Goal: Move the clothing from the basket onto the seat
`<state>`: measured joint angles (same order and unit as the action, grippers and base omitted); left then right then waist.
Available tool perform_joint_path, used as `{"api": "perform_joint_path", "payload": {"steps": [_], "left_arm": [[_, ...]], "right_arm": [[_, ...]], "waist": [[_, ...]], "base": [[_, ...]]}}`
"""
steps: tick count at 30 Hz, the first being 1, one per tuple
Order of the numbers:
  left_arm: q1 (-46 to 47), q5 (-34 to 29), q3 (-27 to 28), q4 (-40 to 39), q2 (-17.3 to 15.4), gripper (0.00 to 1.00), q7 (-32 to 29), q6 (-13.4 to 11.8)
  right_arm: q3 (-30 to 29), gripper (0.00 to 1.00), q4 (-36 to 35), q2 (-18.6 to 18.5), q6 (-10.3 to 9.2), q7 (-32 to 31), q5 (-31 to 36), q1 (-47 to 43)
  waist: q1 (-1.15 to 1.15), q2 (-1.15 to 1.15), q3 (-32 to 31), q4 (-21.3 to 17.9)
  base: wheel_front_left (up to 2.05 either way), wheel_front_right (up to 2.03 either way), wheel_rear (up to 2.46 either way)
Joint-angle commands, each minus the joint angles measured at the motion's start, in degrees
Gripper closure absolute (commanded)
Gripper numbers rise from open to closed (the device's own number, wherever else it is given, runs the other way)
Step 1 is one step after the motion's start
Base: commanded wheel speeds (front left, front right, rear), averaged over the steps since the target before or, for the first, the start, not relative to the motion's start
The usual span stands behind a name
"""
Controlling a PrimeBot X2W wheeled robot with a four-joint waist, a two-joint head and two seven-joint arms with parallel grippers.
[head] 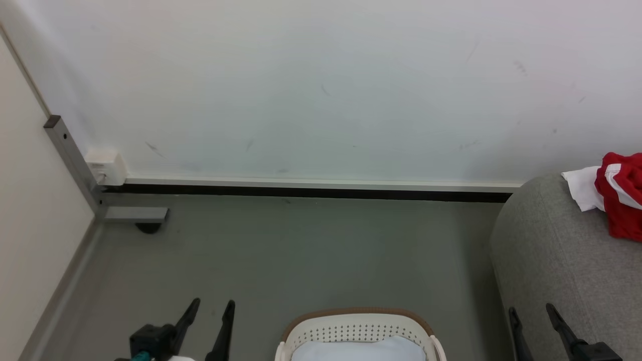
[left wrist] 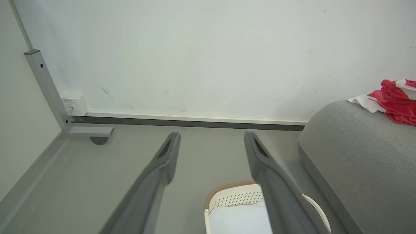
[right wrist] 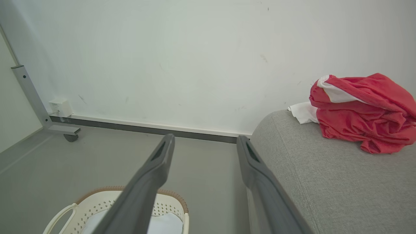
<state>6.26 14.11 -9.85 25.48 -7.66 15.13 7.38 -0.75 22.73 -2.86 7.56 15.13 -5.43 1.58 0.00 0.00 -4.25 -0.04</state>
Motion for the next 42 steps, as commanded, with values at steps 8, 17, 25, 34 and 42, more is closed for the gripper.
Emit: {"api": "perform_joint_path", "payload": {"steps": [8,17,25,34,42], "left_arm": [[2.00,0.24,-0.30,0.41,-0.01,0.00,0.02,0.11],[2.82,0.53,0.09,1.08,0.16,0.00,0.02,0.12],[3.14,0.55,-0.19,1.61,0.14,0.00,0.02,0.12],[0.64,3.26,0.32,3.24,0.76,1.00,-0.98,-0.01],[0.57,11.59,2.12,1.51,1.19,1.00,-3.27,0.01]], "right_arm": [[-0.41,0.00,0.39,-0.08,-0.16,-0.01,0.74,1.97],[-0.23,0.00,0.61,-0.08,-0.16,-0.01,0.14,2.68],[0.02,0.00,0.57,-0.08,-0.16,-0.01,-0.17,2.81],[-0.53,1.00,2.69,0.51,0.00,-1.22,-3.21,0.94],[-0.99,1.00,1.22,0.43,-0.01,-3.40,-12.60,1.28]], "waist": [[0.00,0.00,2.12,-1.14],[0.00,0.00,2.49,-1.98],[0.00,0.00,2.25,-1.75],[0.00,0.00,2.23,-1.68],[0.00,0.00,2.38,-1.57]], "base": [[0.00,0.00,0.00],[0.00,0.00,0.00],[0.00,0.00,0.00],[0.00,0.00,0.00],[0.00,0.00,0.00]]}}
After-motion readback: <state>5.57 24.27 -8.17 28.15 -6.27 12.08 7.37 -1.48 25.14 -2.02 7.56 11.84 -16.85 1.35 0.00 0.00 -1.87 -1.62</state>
